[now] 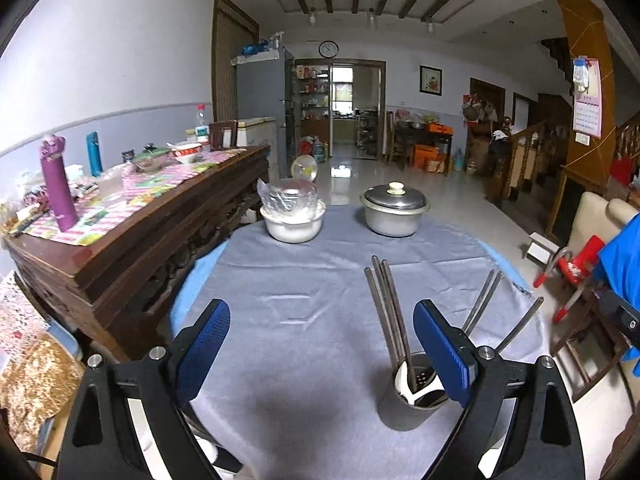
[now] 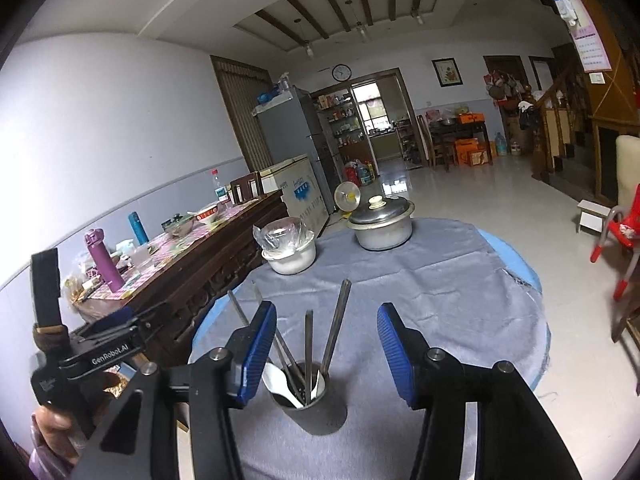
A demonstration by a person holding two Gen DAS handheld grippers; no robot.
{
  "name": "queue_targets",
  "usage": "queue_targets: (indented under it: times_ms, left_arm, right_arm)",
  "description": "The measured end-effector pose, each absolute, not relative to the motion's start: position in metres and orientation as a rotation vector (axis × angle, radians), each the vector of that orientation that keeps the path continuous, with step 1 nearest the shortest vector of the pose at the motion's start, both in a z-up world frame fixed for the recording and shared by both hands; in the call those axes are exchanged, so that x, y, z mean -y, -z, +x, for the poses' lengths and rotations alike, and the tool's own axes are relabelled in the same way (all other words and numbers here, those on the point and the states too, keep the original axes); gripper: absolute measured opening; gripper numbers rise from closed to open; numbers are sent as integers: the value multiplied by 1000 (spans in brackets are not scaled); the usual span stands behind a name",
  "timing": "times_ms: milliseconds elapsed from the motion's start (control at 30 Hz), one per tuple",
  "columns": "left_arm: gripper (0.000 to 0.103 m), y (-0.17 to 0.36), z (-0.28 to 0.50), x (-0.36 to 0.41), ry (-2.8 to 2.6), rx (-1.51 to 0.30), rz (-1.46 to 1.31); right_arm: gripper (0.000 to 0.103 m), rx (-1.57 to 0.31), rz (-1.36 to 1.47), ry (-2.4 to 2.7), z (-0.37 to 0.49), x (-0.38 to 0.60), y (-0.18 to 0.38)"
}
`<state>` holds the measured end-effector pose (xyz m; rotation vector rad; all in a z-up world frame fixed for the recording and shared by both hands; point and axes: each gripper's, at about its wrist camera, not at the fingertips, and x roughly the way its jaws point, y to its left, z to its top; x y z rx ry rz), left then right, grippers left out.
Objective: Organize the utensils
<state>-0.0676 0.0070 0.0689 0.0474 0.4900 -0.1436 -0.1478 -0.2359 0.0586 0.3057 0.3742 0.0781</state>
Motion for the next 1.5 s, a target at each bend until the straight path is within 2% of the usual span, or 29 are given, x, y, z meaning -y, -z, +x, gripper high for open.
queue_targets:
  times_ms: [133,900,1500]
  left_arm:
    - [97,-73,-81,-8,107,-473,67]
    - [98,-81,-121,-16,5,-467,117]
    - [98,-77,-142,-29,-21,-464,112]
  right_arm:
    - [56,-401,310,-88,-155,230,-54]
    - [62,-494,236,52,-166,185,-28]
    - [64,-481,278,86,-180,180,-37]
